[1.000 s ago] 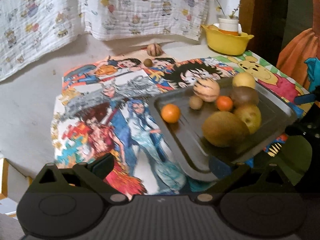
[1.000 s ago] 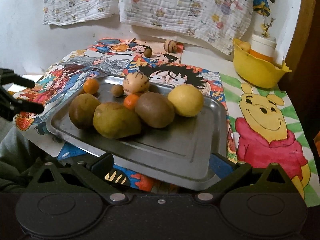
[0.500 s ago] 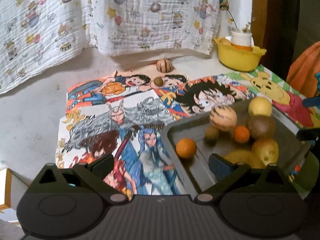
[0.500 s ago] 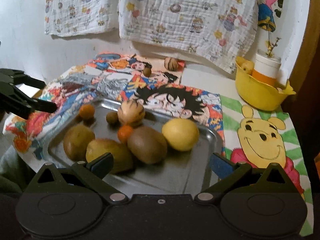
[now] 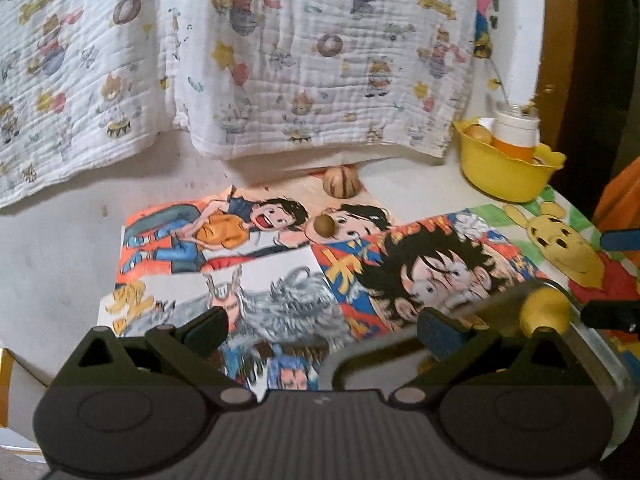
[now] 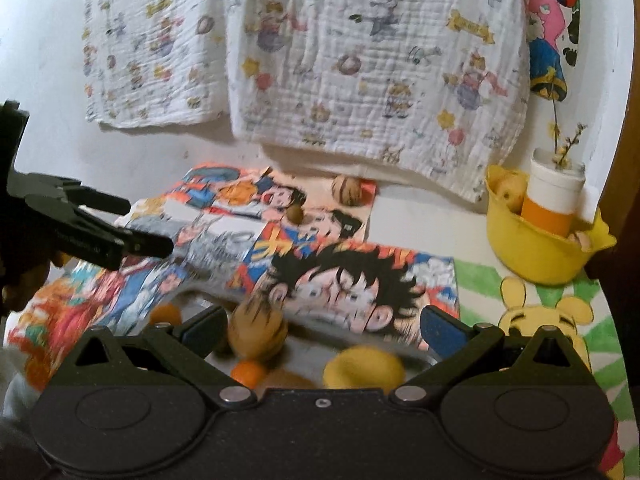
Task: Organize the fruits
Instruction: 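Move both tools toward the remaining striped melon and brown longan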
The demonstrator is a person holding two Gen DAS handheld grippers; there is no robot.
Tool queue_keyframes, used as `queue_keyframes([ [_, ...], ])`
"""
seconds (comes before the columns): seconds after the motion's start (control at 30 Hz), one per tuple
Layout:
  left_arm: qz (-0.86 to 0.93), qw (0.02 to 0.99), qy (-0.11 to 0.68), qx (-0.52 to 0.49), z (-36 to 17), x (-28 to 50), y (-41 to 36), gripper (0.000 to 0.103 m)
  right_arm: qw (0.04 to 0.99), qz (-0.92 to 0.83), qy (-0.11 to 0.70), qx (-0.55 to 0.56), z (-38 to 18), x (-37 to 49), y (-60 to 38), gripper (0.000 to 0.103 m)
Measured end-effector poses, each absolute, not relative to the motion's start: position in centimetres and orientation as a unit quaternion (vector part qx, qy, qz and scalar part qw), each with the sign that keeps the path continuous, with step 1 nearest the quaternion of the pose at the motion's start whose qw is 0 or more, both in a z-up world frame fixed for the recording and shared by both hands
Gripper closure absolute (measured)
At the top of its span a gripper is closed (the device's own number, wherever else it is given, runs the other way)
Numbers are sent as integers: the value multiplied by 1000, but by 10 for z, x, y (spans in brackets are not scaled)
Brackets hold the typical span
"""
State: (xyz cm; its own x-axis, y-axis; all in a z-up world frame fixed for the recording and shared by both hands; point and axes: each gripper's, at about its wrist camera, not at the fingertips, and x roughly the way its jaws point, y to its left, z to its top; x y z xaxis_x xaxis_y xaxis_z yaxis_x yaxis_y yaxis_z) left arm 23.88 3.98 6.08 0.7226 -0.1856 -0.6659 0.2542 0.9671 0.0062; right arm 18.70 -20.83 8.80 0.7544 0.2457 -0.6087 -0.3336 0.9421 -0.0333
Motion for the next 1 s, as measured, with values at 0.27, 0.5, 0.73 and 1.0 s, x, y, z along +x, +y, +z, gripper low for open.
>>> queue_keyframes([
  [0.27, -96, 928, 352, 71, 65, 276, 31, 1, 934, 167, 315, -27, 117, 245, -210, 1],
  [0.5, -96, 933, 342, 57, 74, 306, 28, 1, 939, 157, 294, -82, 141, 288, -196, 1],
  [0.73, -111, 934, 334, 53, 70, 336, 25, 1, 949, 139, 261, -107, 154, 330, -181, 1],
  [1.0, -111, 938, 329, 20, 45, 365, 31, 1, 950, 160, 247, -104, 154, 395, -164, 1],
])
